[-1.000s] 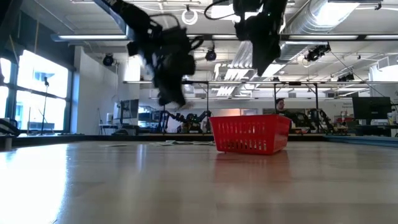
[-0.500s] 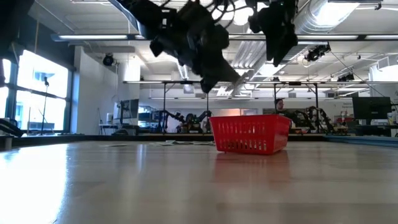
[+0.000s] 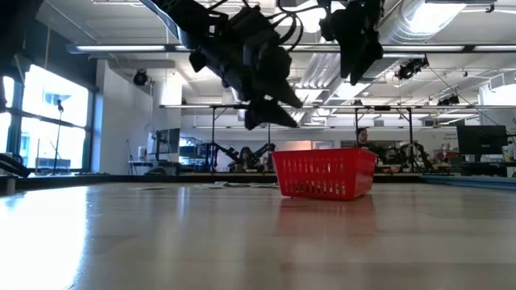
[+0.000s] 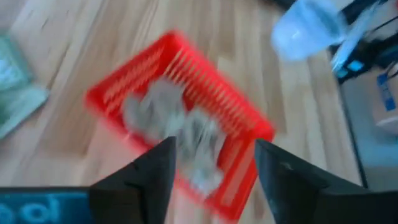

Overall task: Pick and place items into bin
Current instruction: Put the green stevia packet into the bin

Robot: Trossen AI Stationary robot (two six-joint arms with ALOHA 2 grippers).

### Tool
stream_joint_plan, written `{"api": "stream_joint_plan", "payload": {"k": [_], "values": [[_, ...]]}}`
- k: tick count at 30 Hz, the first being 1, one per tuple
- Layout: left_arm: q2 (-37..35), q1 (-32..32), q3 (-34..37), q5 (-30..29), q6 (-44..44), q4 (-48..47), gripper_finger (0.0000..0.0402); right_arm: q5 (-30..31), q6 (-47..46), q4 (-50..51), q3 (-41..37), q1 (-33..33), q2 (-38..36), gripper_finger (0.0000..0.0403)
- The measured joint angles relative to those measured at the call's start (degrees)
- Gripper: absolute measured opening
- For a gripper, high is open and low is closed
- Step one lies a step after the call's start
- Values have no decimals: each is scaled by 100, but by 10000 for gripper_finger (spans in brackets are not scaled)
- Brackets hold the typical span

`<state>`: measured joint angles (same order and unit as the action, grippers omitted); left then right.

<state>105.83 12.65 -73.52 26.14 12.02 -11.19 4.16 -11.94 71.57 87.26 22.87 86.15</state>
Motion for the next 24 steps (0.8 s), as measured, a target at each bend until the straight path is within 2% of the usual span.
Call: {"api": "stream_joint_plan", "payload": {"k": [3,7,9,12,14,19,24], "values": [[-289,172,5,-486,-333,-1495,271,1,41,-48,0,0,0,276],[-583,366,7,-2054,-470,-3161,268,-16,278,-204,0,16,53,276],[-666,519,3,-2455,-230,-3577,260,-241,342,-293,0,112,190,276],[-745,800,12,-2519,189,-3952,246,-766,411,-431,0,338,592,276],[-738,996,6,-2530,340,-4012,238,-903,630,-534,0,421,939,276],[-738,1332,14,-2497,561,-4208,223,-798,1226,-818,0,529,1745,276],[-791,1315,14,-2415,582,-4510,218,-466,2039,-922,0,593,2325,276]]}}
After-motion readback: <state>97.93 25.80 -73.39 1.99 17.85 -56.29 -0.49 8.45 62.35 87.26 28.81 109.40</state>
